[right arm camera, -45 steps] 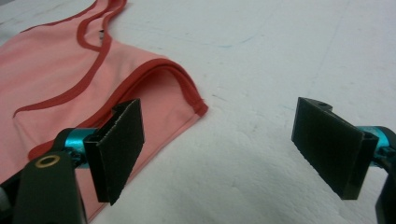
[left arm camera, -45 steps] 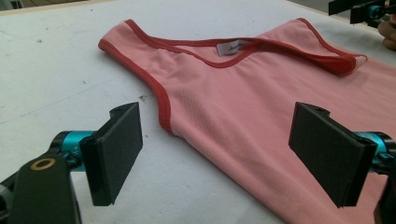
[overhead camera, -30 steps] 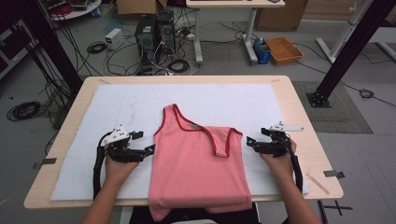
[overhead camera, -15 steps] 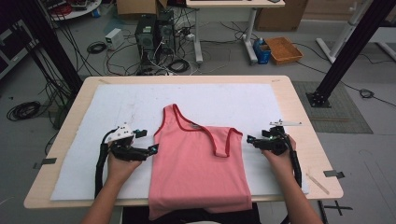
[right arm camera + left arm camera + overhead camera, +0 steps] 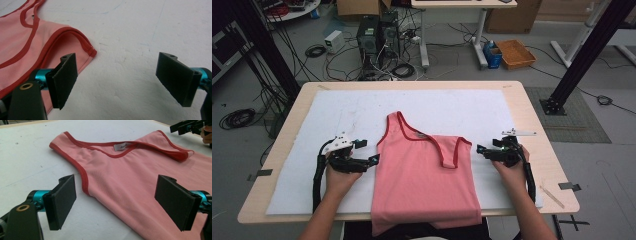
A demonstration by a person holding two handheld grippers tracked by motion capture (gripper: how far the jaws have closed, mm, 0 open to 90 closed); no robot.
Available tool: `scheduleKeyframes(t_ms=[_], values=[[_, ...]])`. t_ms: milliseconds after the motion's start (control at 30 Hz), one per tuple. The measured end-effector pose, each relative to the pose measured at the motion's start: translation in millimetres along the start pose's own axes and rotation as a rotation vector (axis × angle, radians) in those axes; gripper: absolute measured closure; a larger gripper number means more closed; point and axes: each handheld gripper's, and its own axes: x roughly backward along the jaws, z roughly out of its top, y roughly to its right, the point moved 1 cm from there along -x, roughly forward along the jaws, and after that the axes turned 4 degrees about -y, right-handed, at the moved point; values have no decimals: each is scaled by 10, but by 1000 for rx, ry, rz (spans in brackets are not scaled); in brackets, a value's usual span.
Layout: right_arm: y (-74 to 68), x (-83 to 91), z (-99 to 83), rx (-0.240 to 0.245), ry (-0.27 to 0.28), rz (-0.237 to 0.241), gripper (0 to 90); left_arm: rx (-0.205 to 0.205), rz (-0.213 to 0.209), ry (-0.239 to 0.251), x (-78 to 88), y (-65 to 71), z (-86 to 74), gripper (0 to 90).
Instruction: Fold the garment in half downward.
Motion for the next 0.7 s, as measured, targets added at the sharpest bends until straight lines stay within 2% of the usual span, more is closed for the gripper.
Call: scheduleKeyframes(t_ms=[200, 300, 400, 433, 500, 600, 700], values=[[-7, -1, -1, -1, -4, 2, 173, -3, 0, 1, -5, -2, 35, 174], [-3, -4, 0, 1, -3, 2, 173, -15, 0, -5, -30, 0, 105, 174], [0, -2, 1, -2, -4, 4, 173, 2, -1, 7, -117, -38, 238, 174], [0, -2, 1, -2, -4, 4, 173, 2, -1, 7, -117, -38, 238, 174], [-2, -4, 1, -4, -6, 4, 173, 13, 3, 6, -191, -62, 316, 174], [0, -5, 2, -5, -8, 8, 173, 39, 19, -20, -362, -158, 449, 174], [3, -7, 1, -4, -6, 8, 173, 76, 39, -78, -593, -311, 557, 174]])
